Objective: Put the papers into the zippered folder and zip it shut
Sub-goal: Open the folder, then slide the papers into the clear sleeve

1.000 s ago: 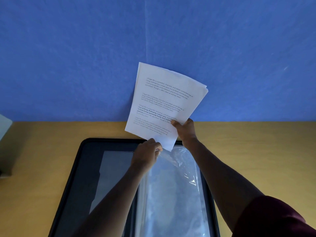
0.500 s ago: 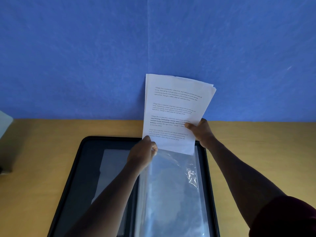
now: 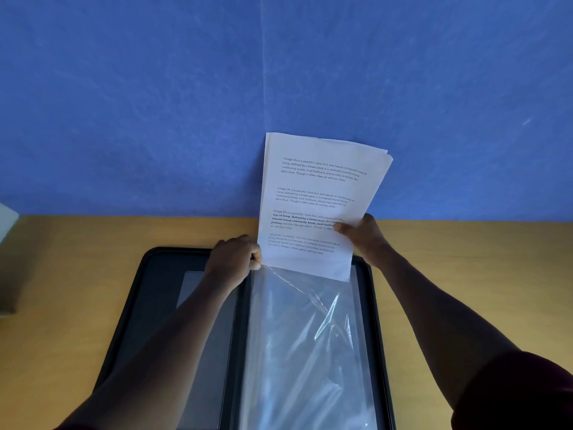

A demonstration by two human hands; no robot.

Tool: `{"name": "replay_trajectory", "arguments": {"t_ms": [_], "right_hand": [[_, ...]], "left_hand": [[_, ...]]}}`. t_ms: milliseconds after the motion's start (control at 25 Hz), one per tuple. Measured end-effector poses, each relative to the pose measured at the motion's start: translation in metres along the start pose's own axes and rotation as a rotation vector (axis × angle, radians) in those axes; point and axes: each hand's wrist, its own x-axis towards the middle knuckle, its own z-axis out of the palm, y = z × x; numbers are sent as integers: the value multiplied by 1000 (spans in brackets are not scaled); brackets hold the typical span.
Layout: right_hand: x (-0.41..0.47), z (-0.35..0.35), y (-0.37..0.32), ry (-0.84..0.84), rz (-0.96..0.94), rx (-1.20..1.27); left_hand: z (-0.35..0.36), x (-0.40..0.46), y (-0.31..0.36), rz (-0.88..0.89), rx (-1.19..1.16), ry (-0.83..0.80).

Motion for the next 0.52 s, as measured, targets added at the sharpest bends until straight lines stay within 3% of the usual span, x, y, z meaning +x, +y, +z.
{"name": "replay_trajectory", "arguments": {"t_ms": [200, 360, 520], "right_hand": [[7, 5, 5, -93, 20, -178], [7, 5, 11, -154, 13, -162], [7, 2, 19, -179, 62, -180]], "left_hand": [[7, -1, 2, 23, -35, 5], [9, -1, 6, 8, -46, 4], [24, -21, 21, 56, 85, 173]]}}
